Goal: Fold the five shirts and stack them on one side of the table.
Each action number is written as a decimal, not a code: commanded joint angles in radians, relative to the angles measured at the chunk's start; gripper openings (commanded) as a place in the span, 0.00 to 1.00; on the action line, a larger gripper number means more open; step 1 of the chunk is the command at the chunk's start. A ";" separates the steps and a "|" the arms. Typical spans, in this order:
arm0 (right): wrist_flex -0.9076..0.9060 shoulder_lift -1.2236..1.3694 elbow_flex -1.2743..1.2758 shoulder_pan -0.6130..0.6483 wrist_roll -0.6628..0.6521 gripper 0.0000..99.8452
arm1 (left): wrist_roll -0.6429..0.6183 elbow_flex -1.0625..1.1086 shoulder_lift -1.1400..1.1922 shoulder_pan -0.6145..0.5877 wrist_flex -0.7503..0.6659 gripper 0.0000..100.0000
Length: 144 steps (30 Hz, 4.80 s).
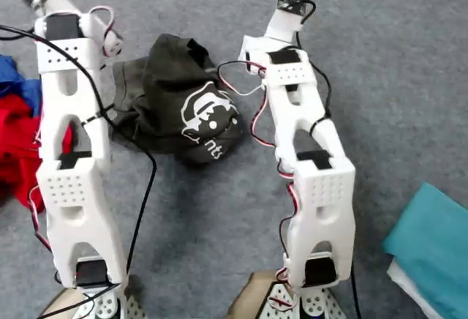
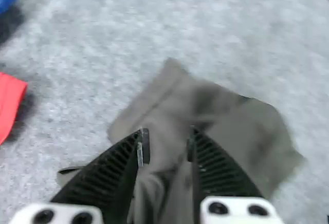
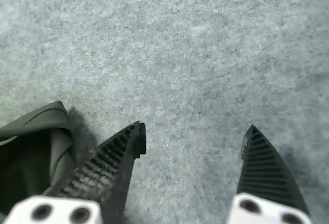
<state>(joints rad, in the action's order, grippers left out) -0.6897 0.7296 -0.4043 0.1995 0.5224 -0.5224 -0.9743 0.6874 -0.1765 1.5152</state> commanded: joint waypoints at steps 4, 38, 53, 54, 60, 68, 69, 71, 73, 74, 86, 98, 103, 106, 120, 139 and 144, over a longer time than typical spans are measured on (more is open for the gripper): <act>-0.054 0.045 -0.140 -0.019 -0.002 0.30 | -0.011 -0.008 0.125 -0.012 -0.028 0.04; -0.195 0.070 -0.120 0.260 -0.328 0.30 | 0.077 -0.058 0.321 -0.104 -0.147 0.03; -0.238 0.246 -0.404 0.193 -0.287 0.01 | 0.077 -0.058 0.323 -0.110 -0.147 0.03; -0.244 0.246 -0.420 0.171 -0.253 0.01 | 0.077 -0.058 0.323 -0.110 -0.147 0.03; -0.245 0.242 -0.476 0.024 -0.091 0.01 | 0.077 -0.058 0.323 -0.110 -0.147 0.03; -0.241 0.246 -0.506 -0.038 0.005 0.01 | 0.064 -0.135 0.318 -0.068 -0.143 0.03; -0.239 0.246 -0.506 -0.033 0.005 0.01 | 0.051 -0.184 0.320 -0.049 -0.140 0.03; -0.239 0.246 -0.507 -0.028 0.003 0.01 | 0.011 -0.275 0.328 -0.006 -0.144 0.04; -0.239 0.246 -0.506 -0.028 0.003 0.01 | -0.015 -0.339 0.331 0.037 -0.149 0.09; -0.239 0.246 -0.506 -0.028 0.003 0.01 | -0.031 -0.348 0.335 0.057 -0.149 0.13; -0.239 0.248 -0.504 -0.018 0.003 0.01 | -0.183 -0.348 0.479 0.198 -0.276 0.25; -0.239 0.248 -0.507 -0.022 0.003 0.01 | -0.221 -0.356 0.530 0.144 -0.104 0.14; -0.239 0.248 -0.507 -0.022 0.003 0.01 | -0.221 -0.348 0.532 0.086 -0.091 0.01; -0.239 0.248 -0.507 -0.022 0.003 0.01 | -0.222 -0.356 0.530 0.048 -0.009 0.02; -0.239 0.248 -0.510 -0.022 0.003 0.01 | -0.109 -0.436 0.524 -0.210 0.245 0.02; -0.245 0.248 -0.504 -0.016 -0.101 0.02 | -0.121 -0.701 0.501 -0.166 0.164 0.02; -0.245 0.246 -0.504 -0.022 -0.101 0.02 | -0.155 -0.701 0.352 -0.041 0.083 0.02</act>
<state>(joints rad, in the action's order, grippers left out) -0.9306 0.9843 -0.8600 0.1765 0.4335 -0.6575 -1.6295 1.1830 -0.2931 1.6456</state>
